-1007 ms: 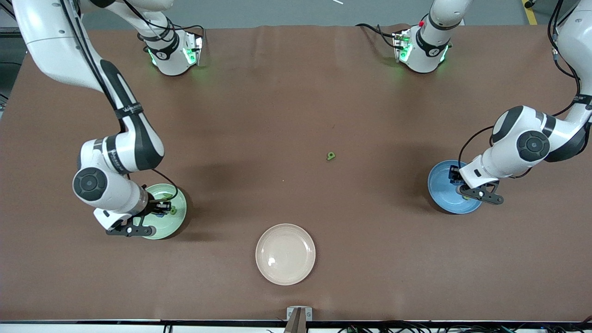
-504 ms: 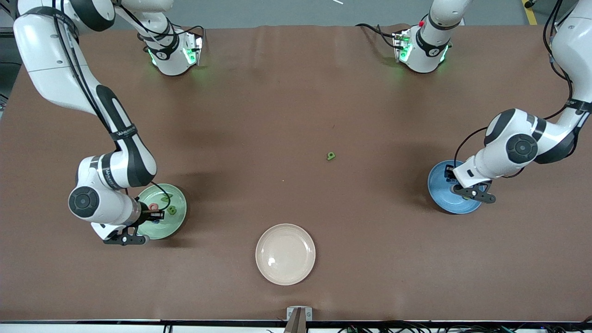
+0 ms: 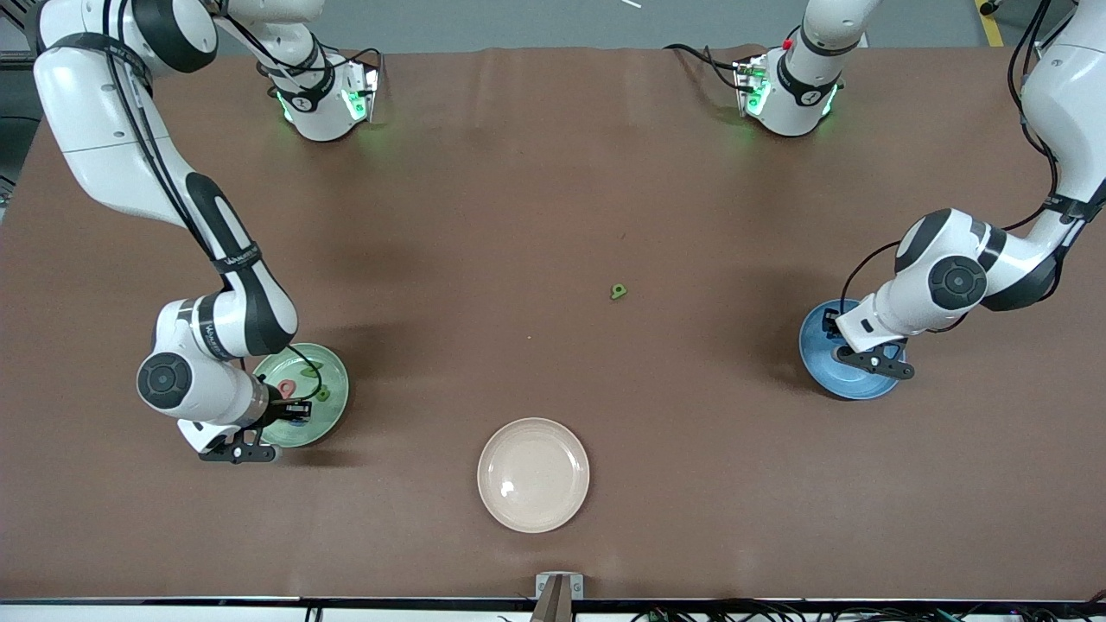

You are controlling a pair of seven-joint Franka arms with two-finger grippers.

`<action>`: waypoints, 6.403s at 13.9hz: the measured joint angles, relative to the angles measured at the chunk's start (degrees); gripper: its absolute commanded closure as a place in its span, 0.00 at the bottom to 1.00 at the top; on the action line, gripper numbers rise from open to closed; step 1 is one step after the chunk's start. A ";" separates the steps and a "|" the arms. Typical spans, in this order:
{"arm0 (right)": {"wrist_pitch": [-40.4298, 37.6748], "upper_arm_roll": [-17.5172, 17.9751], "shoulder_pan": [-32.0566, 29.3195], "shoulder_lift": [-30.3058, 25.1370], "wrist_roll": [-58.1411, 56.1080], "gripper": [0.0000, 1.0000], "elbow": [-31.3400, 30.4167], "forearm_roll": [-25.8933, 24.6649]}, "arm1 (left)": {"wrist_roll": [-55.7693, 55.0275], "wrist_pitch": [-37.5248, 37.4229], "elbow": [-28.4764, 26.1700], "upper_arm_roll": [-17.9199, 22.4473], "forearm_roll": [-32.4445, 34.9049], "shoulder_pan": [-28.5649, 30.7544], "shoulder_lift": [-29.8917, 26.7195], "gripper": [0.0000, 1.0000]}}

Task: Sort upper and lower case letters into plates
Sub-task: 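Release the G on the green plate while the left gripper releases the m, then grasp the last green letter with the left gripper while the right gripper withdraws, then hold the green letter in the left gripper and lift it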

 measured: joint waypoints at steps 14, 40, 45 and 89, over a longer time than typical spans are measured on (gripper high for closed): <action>-21.20 1.30 0.28 -8.17 -1.27 0.00 5.80 0.01 | -4.65 -0.52 0.19 -1.48 -1.09 -1.62 -1.53 0.00; -40.42 0.32 -1.37 -28.12 0.10 0.00 4.88 6.90 | -73.97 5.62 7.37 11.09 -14.30 -53.09 -1.43 0.05; -40.95 -0.48 -0.53 -28.74 -2.17 0.00 4.89 6.98 | -74.42 5.62 8.64 12.59 -14.30 -54.67 -0.69 0.12; -42.69 -12.45 6.56 -53.42 -9.57 0.00 -11.68 11.42 | -78.90 7.82 9.69 13.89 -13.84 -56.38 1.40 0.78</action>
